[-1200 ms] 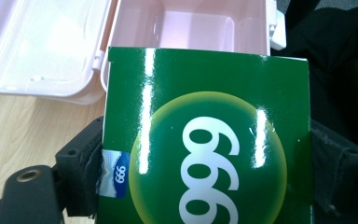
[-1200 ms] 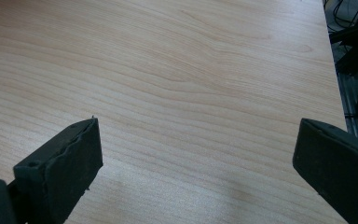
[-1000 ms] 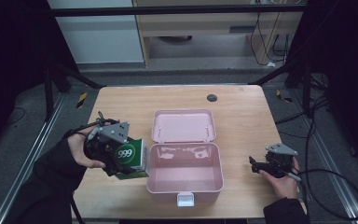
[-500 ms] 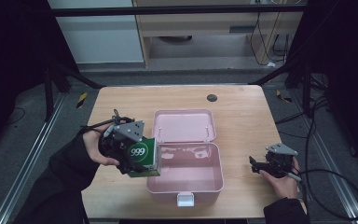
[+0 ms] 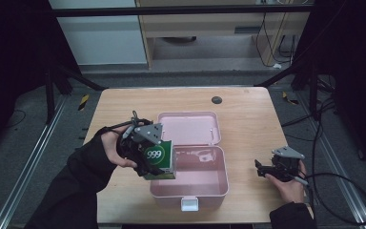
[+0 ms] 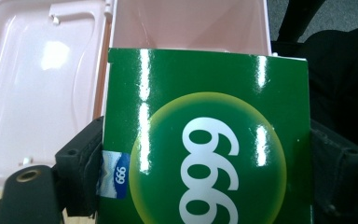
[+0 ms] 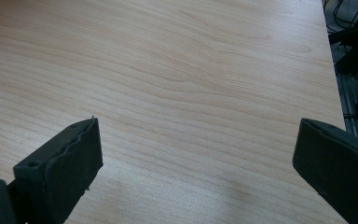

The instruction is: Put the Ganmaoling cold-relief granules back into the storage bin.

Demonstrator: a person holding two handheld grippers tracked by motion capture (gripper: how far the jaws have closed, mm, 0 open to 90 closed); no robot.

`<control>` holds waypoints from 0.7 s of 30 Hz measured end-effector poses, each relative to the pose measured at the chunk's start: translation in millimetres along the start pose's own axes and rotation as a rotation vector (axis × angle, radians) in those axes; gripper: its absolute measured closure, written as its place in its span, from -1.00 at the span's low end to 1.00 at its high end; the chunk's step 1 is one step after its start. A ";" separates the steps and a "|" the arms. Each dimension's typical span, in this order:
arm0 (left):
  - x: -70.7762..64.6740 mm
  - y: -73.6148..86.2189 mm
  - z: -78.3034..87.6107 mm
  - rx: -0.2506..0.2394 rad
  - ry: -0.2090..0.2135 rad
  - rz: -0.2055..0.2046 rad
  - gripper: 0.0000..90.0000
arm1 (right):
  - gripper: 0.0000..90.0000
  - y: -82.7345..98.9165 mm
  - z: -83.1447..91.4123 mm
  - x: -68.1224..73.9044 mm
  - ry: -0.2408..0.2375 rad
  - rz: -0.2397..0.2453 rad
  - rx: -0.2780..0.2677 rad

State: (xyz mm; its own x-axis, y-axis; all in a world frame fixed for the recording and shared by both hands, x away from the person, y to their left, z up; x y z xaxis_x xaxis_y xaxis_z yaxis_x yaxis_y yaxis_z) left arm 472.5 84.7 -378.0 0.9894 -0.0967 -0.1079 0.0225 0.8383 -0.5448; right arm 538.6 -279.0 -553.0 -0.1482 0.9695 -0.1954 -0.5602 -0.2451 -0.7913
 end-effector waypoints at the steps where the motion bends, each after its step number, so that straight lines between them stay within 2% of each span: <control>1: 0.6 -1.5 -1.3 0.001 0.001 -0.002 -0.68 | -0.96 0.0 0.0 -0.1 0.000 0.001 0.000; 12: 7.7 -15.0 -15.2 0.009 0.004 -0.013 -0.68 | -0.96 0.2 -0.3 -0.1 -0.002 0.003 0.000; 21: 16.4 -14.4 -31.9 0.035 0.000 -0.013 -0.68 | -0.96 0.6 -0.5 0.5 -0.003 0.005 0.003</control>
State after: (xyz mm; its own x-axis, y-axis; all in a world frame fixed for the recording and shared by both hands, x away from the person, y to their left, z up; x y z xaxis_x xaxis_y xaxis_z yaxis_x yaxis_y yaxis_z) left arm 483.9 53.9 -398.4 0.9890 -0.1079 -0.1008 0.0406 0.8551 -0.5169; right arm 538.6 -278.7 -553.8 -0.1534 0.9682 -0.1975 -0.5619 -0.2499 -0.7886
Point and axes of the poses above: each handheld gripper's, and its own axes: z roughly backward along the jaws, y roughly out of its underside, x roughly to its left, the point moved 10 cm from there along -z, roughly forward along the jaws, and after that the axes turned 9 degrees about y, right-handed, at the moved point
